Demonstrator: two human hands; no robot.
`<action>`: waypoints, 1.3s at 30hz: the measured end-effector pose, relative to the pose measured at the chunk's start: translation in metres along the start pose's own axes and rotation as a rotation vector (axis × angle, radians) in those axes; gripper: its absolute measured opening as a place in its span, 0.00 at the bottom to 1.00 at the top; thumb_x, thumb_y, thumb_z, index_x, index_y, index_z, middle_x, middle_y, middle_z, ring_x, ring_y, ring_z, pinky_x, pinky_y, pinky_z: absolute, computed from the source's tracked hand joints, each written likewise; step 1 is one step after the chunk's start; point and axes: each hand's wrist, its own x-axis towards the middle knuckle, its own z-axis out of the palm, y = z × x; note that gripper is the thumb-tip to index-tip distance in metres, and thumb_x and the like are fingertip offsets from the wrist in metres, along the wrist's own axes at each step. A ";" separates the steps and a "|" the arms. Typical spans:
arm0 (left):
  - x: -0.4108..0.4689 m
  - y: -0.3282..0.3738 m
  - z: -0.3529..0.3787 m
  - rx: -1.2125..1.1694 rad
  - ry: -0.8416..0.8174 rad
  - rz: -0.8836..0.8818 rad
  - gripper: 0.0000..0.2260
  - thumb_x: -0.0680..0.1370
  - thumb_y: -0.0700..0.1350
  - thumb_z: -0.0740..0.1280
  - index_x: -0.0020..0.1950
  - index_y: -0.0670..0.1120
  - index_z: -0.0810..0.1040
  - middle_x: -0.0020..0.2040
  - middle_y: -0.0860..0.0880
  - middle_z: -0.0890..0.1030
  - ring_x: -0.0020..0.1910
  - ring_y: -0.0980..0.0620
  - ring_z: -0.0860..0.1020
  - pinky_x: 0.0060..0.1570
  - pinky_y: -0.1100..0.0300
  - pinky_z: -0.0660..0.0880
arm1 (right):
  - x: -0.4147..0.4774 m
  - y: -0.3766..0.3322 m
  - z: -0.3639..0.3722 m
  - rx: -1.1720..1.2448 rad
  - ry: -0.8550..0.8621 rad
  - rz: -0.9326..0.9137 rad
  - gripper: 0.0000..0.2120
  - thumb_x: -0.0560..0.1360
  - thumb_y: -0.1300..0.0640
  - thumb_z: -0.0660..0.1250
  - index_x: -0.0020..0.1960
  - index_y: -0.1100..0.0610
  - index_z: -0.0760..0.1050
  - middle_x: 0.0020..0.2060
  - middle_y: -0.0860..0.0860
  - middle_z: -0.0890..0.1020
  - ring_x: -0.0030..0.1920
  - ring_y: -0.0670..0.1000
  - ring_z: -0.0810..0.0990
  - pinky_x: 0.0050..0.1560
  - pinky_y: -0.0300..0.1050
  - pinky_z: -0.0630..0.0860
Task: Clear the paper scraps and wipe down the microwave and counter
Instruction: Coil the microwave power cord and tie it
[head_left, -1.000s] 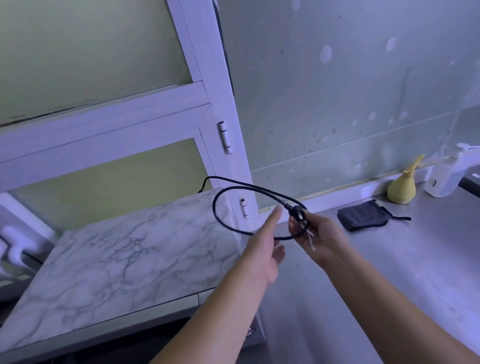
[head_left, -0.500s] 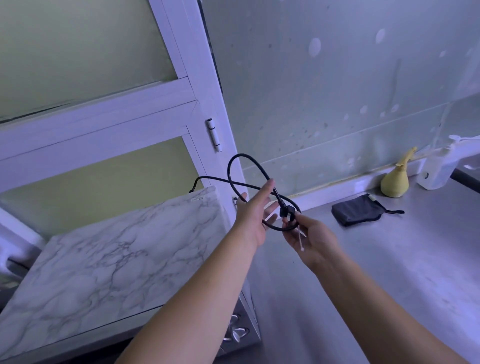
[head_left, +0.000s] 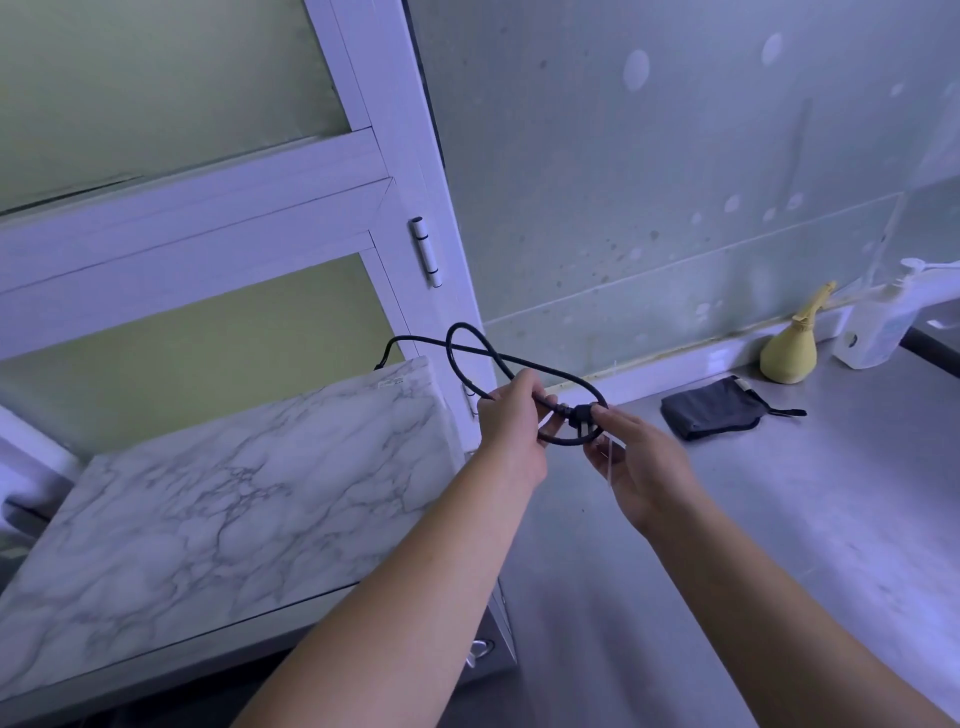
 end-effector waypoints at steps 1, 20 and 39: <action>0.002 0.000 -0.001 -0.007 0.012 -0.026 0.07 0.74 0.35 0.64 0.51 0.40 0.72 0.38 0.43 0.75 0.39 0.47 0.77 0.40 0.56 0.81 | -0.001 0.000 -0.001 -0.022 -0.016 -0.019 0.03 0.77 0.69 0.68 0.48 0.64 0.81 0.37 0.55 0.85 0.35 0.48 0.81 0.43 0.40 0.78; 0.020 0.002 0.005 -0.108 -0.168 -0.155 0.15 0.76 0.48 0.74 0.37 0.44 0.73 0.29 0.51 0.77 0.30 0.54 0.81 0.38 0.58 0.81 | -0.004 0.003 -0.019 -0.204 -0.130 -0.131 0.06 0.76 0.68 0.69 0.46 0.62 0.85 0.41 0.57 0.86 0.40 0.52 0.85 0.47 0.45 0.83; 0.017 -0.003 -0.020 0.186 0.055 -0.122 0.01 0.80 0.42 0.64 0.51 0.45 0.75 0.32 0.49 0.69 0.26 0.51 0.71 0.25 0.64 0.74 | 0.013 -0.044 -0.013 -0.561 -0.112 -0.228 0.13 0.77 0.69 0.66 0.59 0.57 0.77 0.46 0.57 0.87 0.38 0.52 0.84 0.45 0.46 0.80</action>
